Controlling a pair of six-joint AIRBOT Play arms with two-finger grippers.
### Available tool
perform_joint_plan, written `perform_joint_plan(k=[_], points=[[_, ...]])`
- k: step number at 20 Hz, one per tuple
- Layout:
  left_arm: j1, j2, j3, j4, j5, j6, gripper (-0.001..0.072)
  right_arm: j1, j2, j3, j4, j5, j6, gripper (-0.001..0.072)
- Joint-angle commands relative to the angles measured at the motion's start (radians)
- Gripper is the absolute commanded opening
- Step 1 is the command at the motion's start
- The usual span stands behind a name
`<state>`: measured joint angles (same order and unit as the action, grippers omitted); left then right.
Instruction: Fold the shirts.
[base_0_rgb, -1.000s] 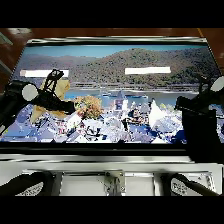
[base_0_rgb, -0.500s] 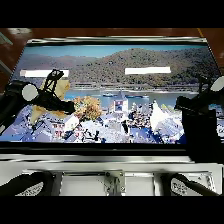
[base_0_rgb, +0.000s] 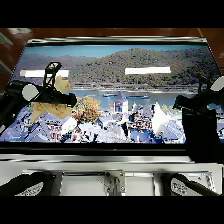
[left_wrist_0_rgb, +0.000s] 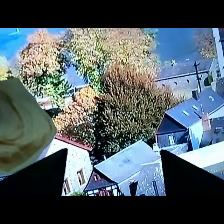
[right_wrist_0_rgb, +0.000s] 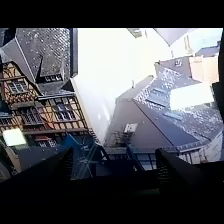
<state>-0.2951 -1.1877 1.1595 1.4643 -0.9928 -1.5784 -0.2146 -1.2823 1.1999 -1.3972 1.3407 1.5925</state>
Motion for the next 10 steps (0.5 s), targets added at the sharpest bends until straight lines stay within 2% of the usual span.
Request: perform_joint_plan(k=[1, 5, 10], points=[[0.051, -0.040, 0.032, 0.156, 0.093, -0.179, 0.0700, 0.000, -0.001, -0.001, 0.006, -0.033, 0.000, 0.0632], [0.227, -0.202, 0.177, 0.187, 0.067, -0.197, 0.0703, 0.000, -0.001, -0.001, 0.006, -0.068, 0.000, 0.0631], [0.333, -0.482, 0.365, 0.164, -0.097, -0.200, 0.0707, 0.000, -0.001, -0.001, 0.005, -0.123, 0.000, 0.0631]])
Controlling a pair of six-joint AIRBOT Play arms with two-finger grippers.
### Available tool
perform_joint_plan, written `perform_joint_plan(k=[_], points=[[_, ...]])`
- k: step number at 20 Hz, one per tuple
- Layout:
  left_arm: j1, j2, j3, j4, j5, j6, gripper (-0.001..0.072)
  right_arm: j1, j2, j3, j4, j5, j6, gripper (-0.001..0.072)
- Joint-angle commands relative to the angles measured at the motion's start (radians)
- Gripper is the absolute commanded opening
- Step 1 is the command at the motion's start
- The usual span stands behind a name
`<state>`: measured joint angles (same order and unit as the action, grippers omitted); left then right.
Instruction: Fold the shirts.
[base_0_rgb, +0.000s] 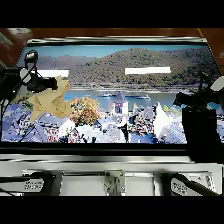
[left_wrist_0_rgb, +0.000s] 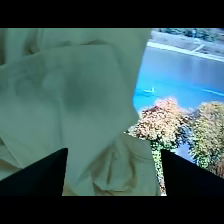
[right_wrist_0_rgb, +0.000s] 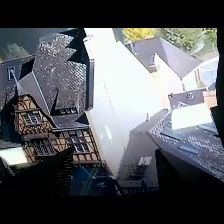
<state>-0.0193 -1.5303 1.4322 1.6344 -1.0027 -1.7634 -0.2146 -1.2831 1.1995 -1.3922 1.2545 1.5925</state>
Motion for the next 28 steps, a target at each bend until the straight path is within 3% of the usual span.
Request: perform_joint_plan(k=[1, 7, 8, 9, 10, 15, 17, 19, 22, 25, 28], points=[[0.058, -0.184, 0.111, -0.023, -0.106, -0.016, 0.0707, 0.000, 0.000, 0.000, 0.000, -0.044, 0.000, 0.0631], [0.065, -0.297, 0.122, 0.053, -0.106, -0.127, 0.0700, 0.000, 0.000, 0.000, 0.000, -0.059, 0.001, 0.0630], [0.066, -0.305, 0.122, 0.053, -0.109, -0.143, 0.0519, 0.000, 0.000, 0.000, 0.000, -0.059, 0.001, 0.0631], [0.065, -0.306, 0.122, 0.048, -0.119, -0.142, 0.0149, 0.000, 0.000, 0.000, 0.001, -0.058, 0.001, 0.0631], [0.062, -0.301, 0.123, 0.041, -0.126, -0.131, 0.0039, 0.000, 0.000, 0.000, 0.002, -0.057, 0.001, 0.0631], [-0.025, -0.174, 0.213, 0.006, -0.177, 0.100, 0.0038, 0.000, 0.000, 0.002, 0.000, -0.067, -0.033, 0.0630], [-0.105, -0.042, 0.216, 0.005, -0.178, 0.151, 0.0038, 0.000, 0.007, 0.040, 0.003, 0.065, -0.094, 0.0630], [-0.201, 0.093, 0.216, -0.014, -0.179, 0.159, 0.0038, 0.000, 0.047, 0.081, -0.014, 0.165, -0.137, 0.0630], [-0.362, 0.225, 0.215, -0.132, -0.179, 0.132, 0.0038, 0.000, 0.172, 0.092, -0.010, 0.177, -0.139, 0.0630], [-0.553, 0.225, 0.209, -0.238, -0.167, 0.106, 0.0038, 0.000, 0.290, 0.092, -0.011, 0.191, -0.139, 0.0630], [-0.766, 0.165, 0.146, -0.240, -0.050, 0.036, 0.0038, 0.000, 0.341, 0.092, -0.012, 0.238, -0.139, 0.0630]])
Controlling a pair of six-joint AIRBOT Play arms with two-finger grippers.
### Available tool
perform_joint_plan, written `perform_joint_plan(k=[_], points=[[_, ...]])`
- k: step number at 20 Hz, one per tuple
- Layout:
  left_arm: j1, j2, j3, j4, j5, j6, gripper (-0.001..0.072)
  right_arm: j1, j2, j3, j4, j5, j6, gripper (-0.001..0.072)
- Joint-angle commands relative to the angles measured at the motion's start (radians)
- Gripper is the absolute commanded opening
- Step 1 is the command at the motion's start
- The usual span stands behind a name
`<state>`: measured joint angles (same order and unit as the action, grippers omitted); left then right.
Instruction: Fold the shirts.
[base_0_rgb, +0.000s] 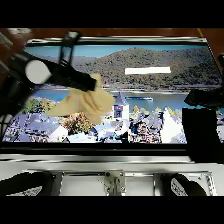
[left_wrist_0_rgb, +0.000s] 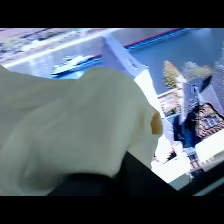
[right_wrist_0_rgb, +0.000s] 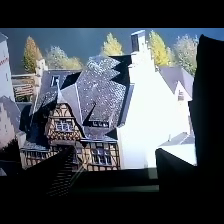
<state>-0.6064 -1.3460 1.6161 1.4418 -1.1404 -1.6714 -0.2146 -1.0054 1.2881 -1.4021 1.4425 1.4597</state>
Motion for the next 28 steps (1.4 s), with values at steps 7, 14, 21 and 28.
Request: perform_joint_plan(k=[7, 14, 21, 28], points=[[-0.265, -0.224, -0.041, -0.043, 0.177, -0.111, 0.0590, -0.001, 0.055, -0.002, -0.095, 0.090, -0.005, 0.0630], [0.305, -0.135, -0.069, -0.050, -0.251, 0.003, 0.0703, -0.002, 0.000, -0.131, -0.114, 0.072, -0.003, 0.0630], [0.620, -0.109, -0.436, -0.281, -0.185, 0.090, 0.0706, -0.002, -0.083, -0.415, 0.192, -0.026, -0.059, 0.0630], [0.664, -0.164, -0.566, -0.321, 0.038, 0.093, 0.0706, -0.002, -0.184, -0.438, 0.359, -0.099, -0.087, 0.0631]])
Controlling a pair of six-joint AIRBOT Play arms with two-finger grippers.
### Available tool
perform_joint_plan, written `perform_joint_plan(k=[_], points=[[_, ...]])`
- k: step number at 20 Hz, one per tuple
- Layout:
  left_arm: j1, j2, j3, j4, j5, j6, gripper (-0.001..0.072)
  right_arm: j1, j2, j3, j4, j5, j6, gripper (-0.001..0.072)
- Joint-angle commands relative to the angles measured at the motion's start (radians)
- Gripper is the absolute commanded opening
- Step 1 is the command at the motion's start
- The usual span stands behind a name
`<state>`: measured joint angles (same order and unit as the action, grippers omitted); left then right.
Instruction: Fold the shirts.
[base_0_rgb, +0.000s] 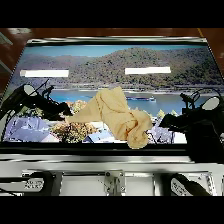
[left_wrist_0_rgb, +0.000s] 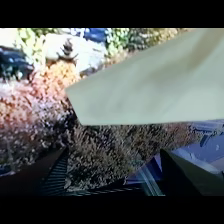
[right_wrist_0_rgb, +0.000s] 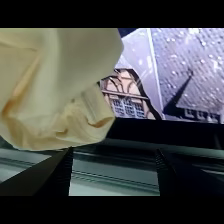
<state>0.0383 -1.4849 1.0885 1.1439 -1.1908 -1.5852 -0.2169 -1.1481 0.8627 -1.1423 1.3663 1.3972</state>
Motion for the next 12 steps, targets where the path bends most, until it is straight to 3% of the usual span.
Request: perform_joint_plan(k=[1, 4, 9, 11, 12], points=[[0.018, -0.045, -0.039, -0.029, 0.096, 0.007, 0.0706, 0.001, -0.061, -0.012, 0.133, -0.025, -0.028, 0.0631], [0.017, -0.099, -0.039, -0.125, 0.130, 0.060, 0.0705, 0.010, -0.111, -0.012, 0.189, -0.039, -0.030, 0.0631], [0.002, -0.130, -0.039, -0.178, 0.238, 0.057, 0.0688, 0.103, -0.147, -0.012, 0.192, -0.118, -0.031, 0.0632], [-0.002, -0.130, -0.037, -0.184, 0.258, 0.055, 0.0476, 0.138, -0.148, -0.012, 0.193, -0.171, -0.030, 0.0632], [-0.002, -0.130, -0.037, -0.184, 0.261, 0.055, 0.0410, 0.150, -0.148, -0.012, 0.196, -0.198, -0.021, 0.0632]])
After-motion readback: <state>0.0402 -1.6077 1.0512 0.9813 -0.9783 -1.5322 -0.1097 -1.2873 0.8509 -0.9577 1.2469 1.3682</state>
